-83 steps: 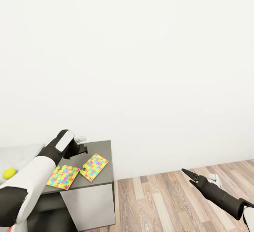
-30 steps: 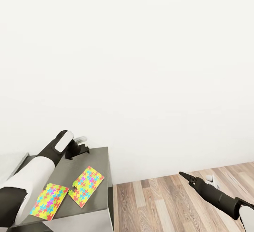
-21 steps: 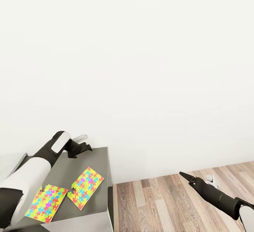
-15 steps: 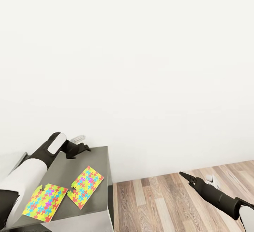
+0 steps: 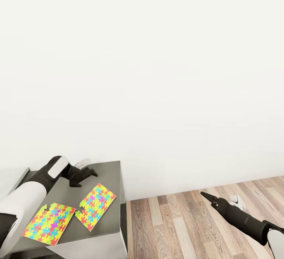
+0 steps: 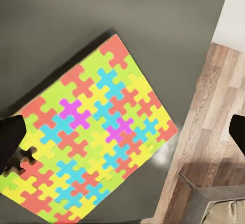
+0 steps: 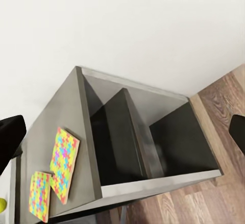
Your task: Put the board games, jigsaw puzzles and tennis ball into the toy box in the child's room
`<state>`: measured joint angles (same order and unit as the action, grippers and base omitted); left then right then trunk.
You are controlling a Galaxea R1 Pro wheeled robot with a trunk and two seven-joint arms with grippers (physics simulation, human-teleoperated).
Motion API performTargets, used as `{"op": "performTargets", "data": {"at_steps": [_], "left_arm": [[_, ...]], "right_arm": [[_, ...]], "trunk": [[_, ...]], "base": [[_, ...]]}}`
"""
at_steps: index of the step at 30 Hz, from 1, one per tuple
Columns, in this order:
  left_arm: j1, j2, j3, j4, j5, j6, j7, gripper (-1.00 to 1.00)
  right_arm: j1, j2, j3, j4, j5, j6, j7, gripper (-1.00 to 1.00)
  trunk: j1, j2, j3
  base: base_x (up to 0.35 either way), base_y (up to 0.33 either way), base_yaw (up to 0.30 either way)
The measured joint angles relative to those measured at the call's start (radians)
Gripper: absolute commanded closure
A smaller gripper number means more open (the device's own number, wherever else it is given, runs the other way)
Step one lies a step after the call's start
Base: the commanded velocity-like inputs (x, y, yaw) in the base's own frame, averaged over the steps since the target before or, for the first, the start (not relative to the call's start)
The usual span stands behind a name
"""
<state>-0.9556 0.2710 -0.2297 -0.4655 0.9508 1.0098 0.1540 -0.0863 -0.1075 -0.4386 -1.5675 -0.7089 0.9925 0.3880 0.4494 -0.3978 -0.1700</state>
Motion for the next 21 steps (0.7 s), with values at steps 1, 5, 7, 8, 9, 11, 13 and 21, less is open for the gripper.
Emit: {"op": "performTargets", "data": {"at_steps": [1, 5, 7, 8, 9, 11, 13, 21], "left_arm": [[0.001, 0.003, -0.001, 0.000, 0.001, 0.000, 0.000, -1.00], [0.009, 0.028, -0.004, 0.002, 0.002, 0.000, -0.003, -1.00], [0.009, 0.032, -0.004, 0.002, 0.003, 0.000, -0.003, -1.00], [0.009, 0.034, -0.005, 0.002, 0.003, 0.000, -0.005, -1.00], [0.010, 0.035, -0.005, 0.002, 0.003, 0.000, -0.007, -1.00], [0.011, 0.036, -0.006, 0.002, 0.003, 0.000, -0.015, -1.00], [0.011, 0.038, -0.006, 0.002, 0.003, 0.000, -0.023, -1.00], [0.012, 0.038, -0.013, 0.002, 0.003, 0.001, -0.035, -1.00]], "right_arm": [[0.000, 0.000, 0.000, 0.000, 0.000, 0.000, 0.000, -1.00], [0.000, 0.000, 0.000, 0.000, 0.000, 0.001, 0.001, -1.00], [0.000, 0.000, 0.000, 0.000, 0.001, 0.001, 0.001, -1.00], [0.000, 0.000, 0.000, 0.000, 0.001, 0.001, 0.001, -1.00], [0.000, 0.000, 0.000, 0.000, 0.001, 0.001, 0.001, -1.00], [0.000, 0.000, 0.000, 0.000, 0.001, 0.001, 0.001, -1.00], [0.000, 0.000, 0.000, 0.001, 0.001, 0.001, 0.000, -1.00], [0.000, 0.000, 0.000, 0.003, 0.002, 0.000, 0.001, -1.00]], "trunk": [[0.000, 0.000, -0.002], [0.000, 0.000, -0.008], [0.000, 0.000, -0.011], [0.000, 0.000, -0.013], [0.000, 0.000, -0.015], [0.000, 0.000, -0.018], [0.000, 0.000, -0.021], [0.000, 0.000, -0.034]], "base": [[0.000, 0.000, 0.000], [0.000, 0.000, 0.000], [0.000, 0.000, 0.000], [0.000, 0.000, 0.000], [0.000, 0.000, 0.000], [0.000, 0.000, 0.000], [0.000, 0.000, 0.000], [0.000, 0.000, 0.000]]}}
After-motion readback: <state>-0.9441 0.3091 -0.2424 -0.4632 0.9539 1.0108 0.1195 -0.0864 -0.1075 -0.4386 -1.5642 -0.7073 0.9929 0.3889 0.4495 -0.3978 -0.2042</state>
